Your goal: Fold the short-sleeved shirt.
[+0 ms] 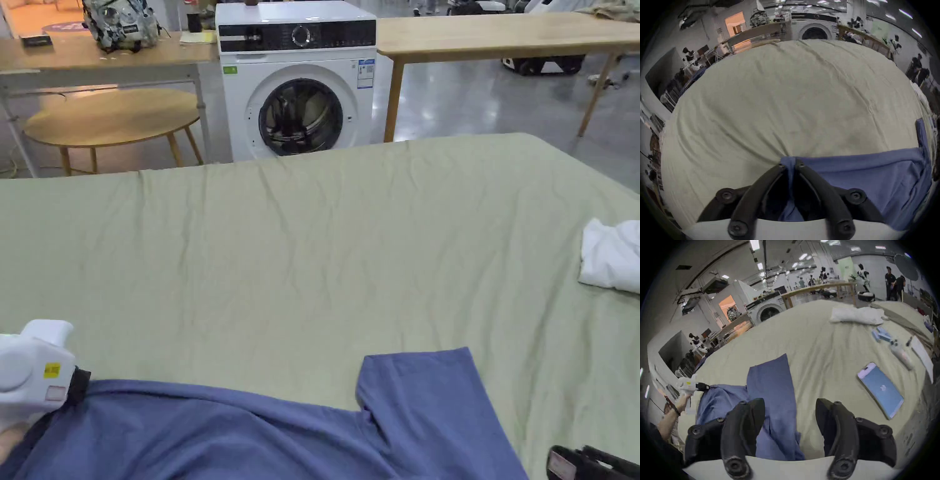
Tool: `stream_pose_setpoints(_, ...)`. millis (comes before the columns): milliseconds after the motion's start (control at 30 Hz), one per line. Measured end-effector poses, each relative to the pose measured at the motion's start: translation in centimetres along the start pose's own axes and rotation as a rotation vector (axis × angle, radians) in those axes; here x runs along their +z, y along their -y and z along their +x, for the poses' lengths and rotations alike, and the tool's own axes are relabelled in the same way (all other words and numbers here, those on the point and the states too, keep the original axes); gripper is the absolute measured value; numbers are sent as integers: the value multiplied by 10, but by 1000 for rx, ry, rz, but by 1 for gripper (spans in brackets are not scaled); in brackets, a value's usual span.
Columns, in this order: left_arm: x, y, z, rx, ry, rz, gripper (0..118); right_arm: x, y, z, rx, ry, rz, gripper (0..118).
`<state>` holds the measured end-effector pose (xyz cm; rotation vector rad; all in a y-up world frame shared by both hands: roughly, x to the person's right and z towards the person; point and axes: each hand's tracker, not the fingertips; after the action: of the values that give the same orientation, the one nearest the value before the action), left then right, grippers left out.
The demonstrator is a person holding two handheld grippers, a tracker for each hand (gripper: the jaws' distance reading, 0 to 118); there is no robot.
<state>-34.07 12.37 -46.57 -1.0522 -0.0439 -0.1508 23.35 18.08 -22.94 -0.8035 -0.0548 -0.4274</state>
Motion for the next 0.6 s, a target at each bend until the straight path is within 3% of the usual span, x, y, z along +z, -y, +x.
stream_pose_setpoints(167, -4, -5, -2, 58, 16, -41, 0, -87, -1, -2, -8, 69, -187, 64)
stream_pose_setpoints(200, -3, -5, -4, 52, 18, -37, 0, -97, 5, -2, -22, 58, -228, 50)
stream_pose_setpoints(233, -2, -3, -4, 43, 21, -32, 0, -100, 11, -5, -39, 58, -235, 29)
stream_pose_setpoints(267, -2, -2, -4, 42, 21, -26, 0, -91, 16, -15, 59, 166, -159, 1)
stream_pose_setpoints(300, -1, -1, -4, 48, 25, -22, 0, -86, 20, -20, 155, 189, -120, 1)
stream_pose_setpoints(400, 9, 1, -16, 115, 71, -4, 0, -80, 12, -19, 97, 143, -142, 0)
stream_pose_setpoints(467, 38, 8, -26, 194, 112, 73, 0, -55, 8, -21, 56, 95, -74, 0)
stream_pose_setpoints(600, 133, 27, -39, 129, 135, 337, 0, 11, -8, -38, 101, -12, 45, 0)
